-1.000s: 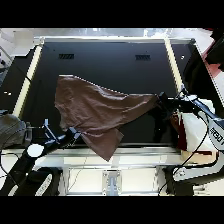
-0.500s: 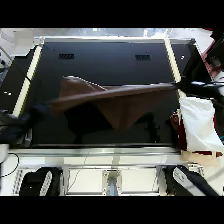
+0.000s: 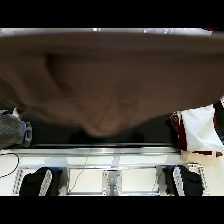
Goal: Fold the shirts.
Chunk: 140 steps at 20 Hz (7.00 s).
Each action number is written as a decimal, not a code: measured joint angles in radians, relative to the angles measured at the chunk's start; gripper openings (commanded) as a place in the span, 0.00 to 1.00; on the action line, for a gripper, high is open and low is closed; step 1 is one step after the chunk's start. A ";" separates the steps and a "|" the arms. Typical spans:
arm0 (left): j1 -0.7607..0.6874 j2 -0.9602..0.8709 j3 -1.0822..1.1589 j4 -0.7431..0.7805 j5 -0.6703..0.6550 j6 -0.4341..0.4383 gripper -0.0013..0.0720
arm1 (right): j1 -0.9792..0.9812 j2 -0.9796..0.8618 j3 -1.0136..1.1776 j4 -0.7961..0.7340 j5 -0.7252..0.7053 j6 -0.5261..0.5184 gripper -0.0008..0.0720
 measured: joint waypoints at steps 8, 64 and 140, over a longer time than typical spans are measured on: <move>-0.082 -0.507 0.202 -0.206 -0.284 0.158 0.03 | 0.052 -0.422 0.003 0.171 0.210 -0.021 0.03; -0.173 -0.901 -0.478 0.120 0.015 -0.014 0.78 | 0.557 -0.999 -0.474 -0.273 -0.088 0.184 0.35; -0.055 -0.272 -1.233 -0.413 -0.209 -0.092 0.04 | 0.557 -0.296 -1.263 -0.027 -0.005 0.513 0.56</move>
